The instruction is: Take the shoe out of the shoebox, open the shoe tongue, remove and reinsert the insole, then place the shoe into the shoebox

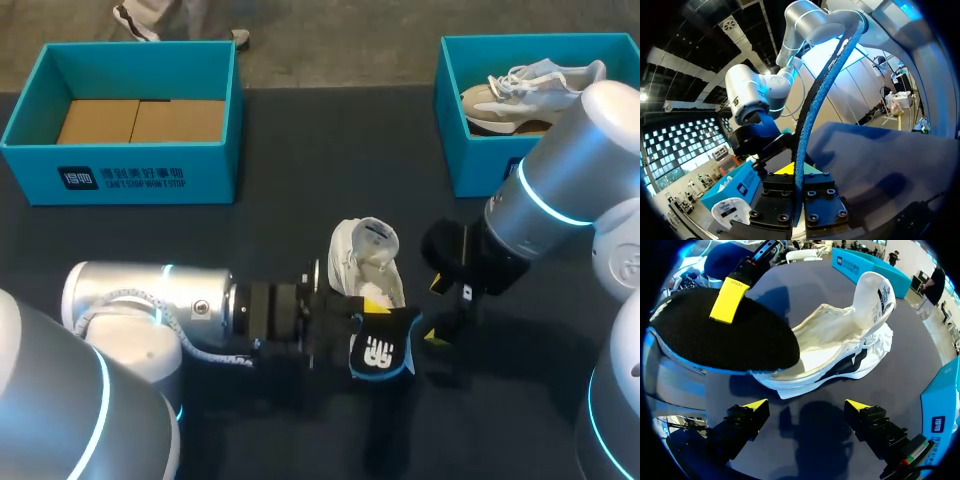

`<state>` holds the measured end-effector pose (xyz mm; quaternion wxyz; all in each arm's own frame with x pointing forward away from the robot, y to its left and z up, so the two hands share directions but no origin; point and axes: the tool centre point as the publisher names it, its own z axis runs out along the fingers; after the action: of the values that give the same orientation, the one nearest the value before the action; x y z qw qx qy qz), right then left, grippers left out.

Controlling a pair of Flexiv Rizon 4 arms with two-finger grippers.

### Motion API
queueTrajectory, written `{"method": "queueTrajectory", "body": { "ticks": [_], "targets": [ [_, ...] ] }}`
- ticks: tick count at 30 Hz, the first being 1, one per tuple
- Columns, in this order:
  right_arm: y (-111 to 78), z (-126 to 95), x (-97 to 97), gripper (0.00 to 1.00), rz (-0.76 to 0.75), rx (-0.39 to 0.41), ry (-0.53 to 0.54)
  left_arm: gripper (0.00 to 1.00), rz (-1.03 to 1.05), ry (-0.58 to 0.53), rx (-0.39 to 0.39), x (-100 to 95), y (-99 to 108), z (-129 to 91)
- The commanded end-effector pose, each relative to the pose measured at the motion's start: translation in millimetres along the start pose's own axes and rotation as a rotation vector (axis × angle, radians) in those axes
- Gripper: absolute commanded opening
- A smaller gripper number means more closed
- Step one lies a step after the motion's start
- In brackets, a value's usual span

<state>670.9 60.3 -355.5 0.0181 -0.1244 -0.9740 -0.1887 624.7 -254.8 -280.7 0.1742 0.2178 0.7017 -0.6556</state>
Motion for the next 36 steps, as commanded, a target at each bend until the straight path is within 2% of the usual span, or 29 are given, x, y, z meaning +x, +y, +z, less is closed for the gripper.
{"method": "queueTrajectory", "body": {
  "ticks": [1, 18, 30, 36],
  "targets": [
    [-0.1, 0.3, 1.1, 1.0, 0.0, 0.002, -0.003, 0.0, -0.001, 0.007, -0.002, -1.3, -1.6, -2.2],
    [-0.1, 0.3, 1.1, 1.0, 0.0, 0.002, -0.003, 0.0, 0.003, -0.022, -0.01, 6.0, -4.5, 1.0],
    [-0.1, 0.3, 1.1, 1.0, 0.0, 0.002, -0.003, 0.0, -0.043, -0.048, -0.02, 8.6, 4.8, -0.4],
    [-0.1, 0.3, 1.1, 1.0, 0.0, 0.002, -0.003, 0.0, -0.043, -0.041, -0.012, 11.1, 1.3, -0.9]
  ]
}}
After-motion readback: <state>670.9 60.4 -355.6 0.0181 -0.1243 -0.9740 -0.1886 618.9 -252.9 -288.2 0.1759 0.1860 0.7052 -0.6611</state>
